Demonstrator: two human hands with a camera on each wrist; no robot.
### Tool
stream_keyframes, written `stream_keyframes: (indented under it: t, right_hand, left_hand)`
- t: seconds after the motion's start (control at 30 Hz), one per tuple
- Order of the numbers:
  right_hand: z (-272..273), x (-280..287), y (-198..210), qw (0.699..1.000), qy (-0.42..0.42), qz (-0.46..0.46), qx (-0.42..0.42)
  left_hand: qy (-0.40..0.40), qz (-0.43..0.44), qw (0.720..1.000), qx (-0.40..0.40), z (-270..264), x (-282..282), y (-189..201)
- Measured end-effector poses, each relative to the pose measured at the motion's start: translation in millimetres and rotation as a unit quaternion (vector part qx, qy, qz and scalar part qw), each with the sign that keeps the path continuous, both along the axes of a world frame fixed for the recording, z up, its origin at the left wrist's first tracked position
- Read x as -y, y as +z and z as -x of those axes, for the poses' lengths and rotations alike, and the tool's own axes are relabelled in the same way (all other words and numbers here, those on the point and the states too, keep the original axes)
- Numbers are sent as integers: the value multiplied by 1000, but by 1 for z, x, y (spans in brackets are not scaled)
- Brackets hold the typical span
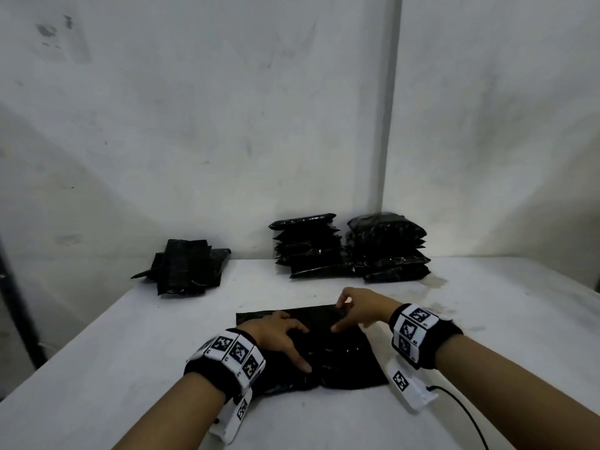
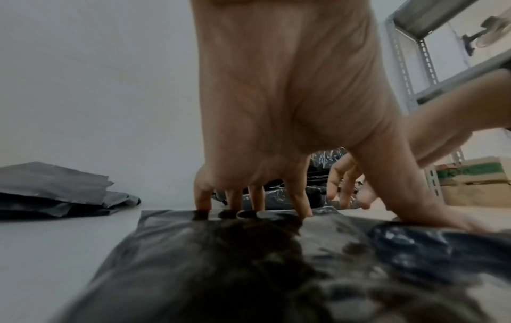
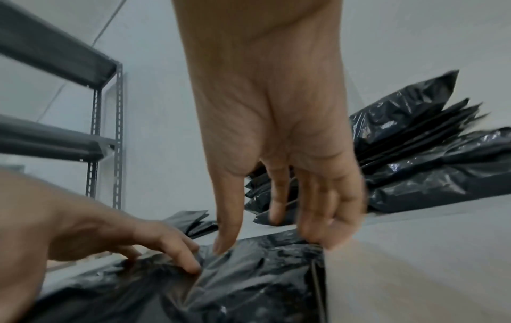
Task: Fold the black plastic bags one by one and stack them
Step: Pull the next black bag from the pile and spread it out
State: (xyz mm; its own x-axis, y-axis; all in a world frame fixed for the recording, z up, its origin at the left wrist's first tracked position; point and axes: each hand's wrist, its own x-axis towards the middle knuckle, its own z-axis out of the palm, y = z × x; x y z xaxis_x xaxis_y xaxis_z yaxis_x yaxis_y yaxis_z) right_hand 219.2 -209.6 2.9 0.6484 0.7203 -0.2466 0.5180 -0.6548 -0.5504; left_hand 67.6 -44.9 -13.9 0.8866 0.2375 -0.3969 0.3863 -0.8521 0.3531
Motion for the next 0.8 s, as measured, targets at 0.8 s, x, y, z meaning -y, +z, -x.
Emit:
stream_keyframes:
  t: [0.8]
  right_hand:
    - [15,44,114,951,113,-288,-24]
  left_hand:
    - [55,294,924,238,-10,17,65]
